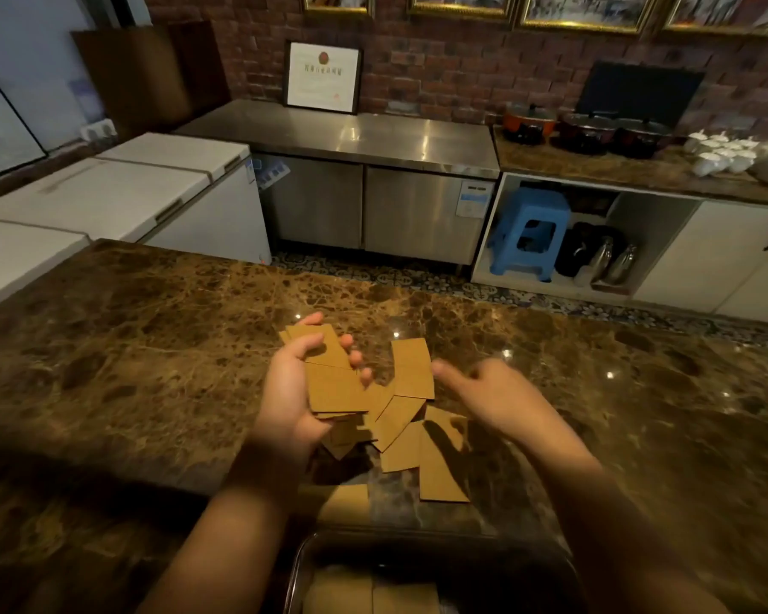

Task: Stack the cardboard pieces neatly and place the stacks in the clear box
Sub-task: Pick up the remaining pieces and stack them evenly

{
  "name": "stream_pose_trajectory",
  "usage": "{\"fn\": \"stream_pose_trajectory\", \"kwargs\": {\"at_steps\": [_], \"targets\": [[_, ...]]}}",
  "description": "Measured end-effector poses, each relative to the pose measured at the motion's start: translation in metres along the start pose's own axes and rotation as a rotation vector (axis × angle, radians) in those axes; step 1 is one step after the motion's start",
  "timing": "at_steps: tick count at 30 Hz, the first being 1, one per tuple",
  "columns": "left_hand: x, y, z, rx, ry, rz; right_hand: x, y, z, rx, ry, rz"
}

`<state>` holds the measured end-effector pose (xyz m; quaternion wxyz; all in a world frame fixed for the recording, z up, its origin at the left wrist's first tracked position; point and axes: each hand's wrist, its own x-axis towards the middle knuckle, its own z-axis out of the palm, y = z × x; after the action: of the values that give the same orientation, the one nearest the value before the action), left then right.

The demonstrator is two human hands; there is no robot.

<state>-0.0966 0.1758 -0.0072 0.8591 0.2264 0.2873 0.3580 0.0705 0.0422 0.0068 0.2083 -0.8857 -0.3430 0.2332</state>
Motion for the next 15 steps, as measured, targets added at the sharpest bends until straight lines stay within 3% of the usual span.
{"fn": "stream_pose_trajectory", "kwargs": {"at_steps": [2,4,8,15], "targets": [[0.002,0.008,-0.010,0.001,0.027,0.002,0.009,0.013,0.011,-0.255,-0.185,0.120],[0.003,0.012,-0.015,0.013,0.046,0.007,0.011,0.018,0.028,-0.357,-0.289,0.191],[0.005,0.008,-0.018,0.024,0.075,-0.002,0.013,0.018,0.050,-0.440,-0.258,0.182],[0.008,0.003,-0.022,0.027,0.125,0.000,0.019,0.028,0.044,-0.156,-0.276,0.166]]}}
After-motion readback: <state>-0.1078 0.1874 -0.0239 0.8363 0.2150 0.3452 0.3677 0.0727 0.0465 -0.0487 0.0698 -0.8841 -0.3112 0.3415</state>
